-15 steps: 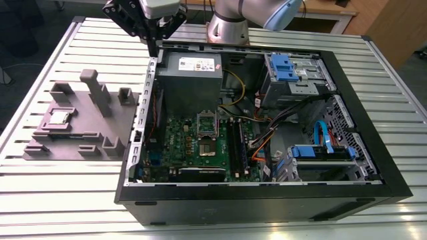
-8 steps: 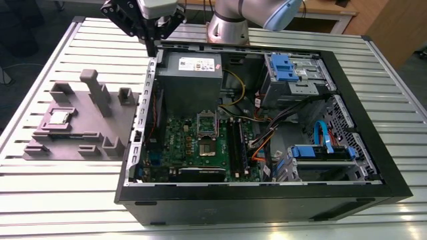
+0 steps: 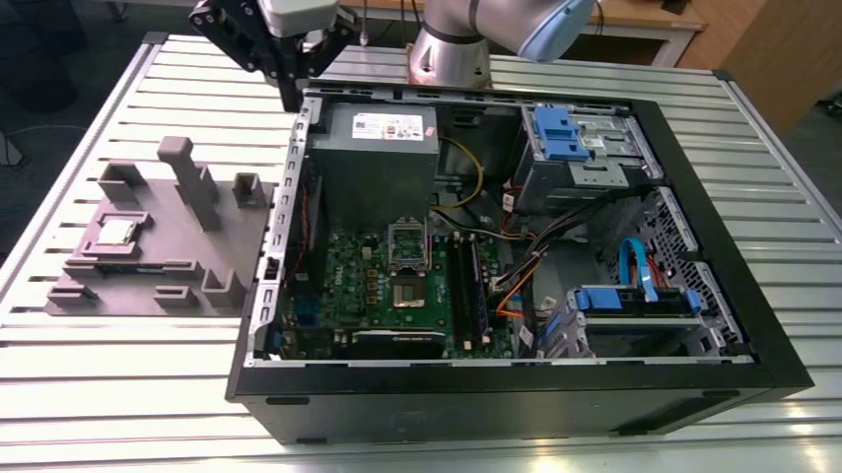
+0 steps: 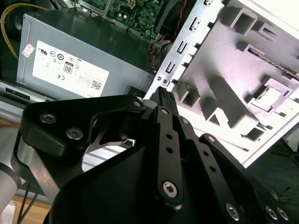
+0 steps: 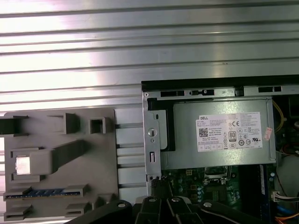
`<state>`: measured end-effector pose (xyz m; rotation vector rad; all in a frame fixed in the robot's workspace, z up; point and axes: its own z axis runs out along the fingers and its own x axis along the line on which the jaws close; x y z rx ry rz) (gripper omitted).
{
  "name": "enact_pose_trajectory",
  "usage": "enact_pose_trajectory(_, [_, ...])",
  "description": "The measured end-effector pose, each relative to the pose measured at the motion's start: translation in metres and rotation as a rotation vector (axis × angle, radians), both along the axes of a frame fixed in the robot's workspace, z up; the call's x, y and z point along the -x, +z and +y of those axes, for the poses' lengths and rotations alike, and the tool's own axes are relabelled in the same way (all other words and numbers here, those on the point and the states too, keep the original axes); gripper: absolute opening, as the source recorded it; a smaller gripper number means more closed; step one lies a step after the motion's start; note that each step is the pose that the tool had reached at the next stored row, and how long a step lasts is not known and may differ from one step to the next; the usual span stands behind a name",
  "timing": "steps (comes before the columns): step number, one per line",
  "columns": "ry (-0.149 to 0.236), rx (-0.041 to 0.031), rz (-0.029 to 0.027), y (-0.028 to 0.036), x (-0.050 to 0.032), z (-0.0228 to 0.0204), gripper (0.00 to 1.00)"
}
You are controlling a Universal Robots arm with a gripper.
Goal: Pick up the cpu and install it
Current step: 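Reach for the cpu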
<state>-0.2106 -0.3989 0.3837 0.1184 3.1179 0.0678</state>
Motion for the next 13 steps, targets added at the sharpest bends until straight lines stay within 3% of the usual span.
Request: enact_pose_trajectory(13, [0.0,-0.0003,0.0001,-0.0001,0.0076,0.0,0.11])
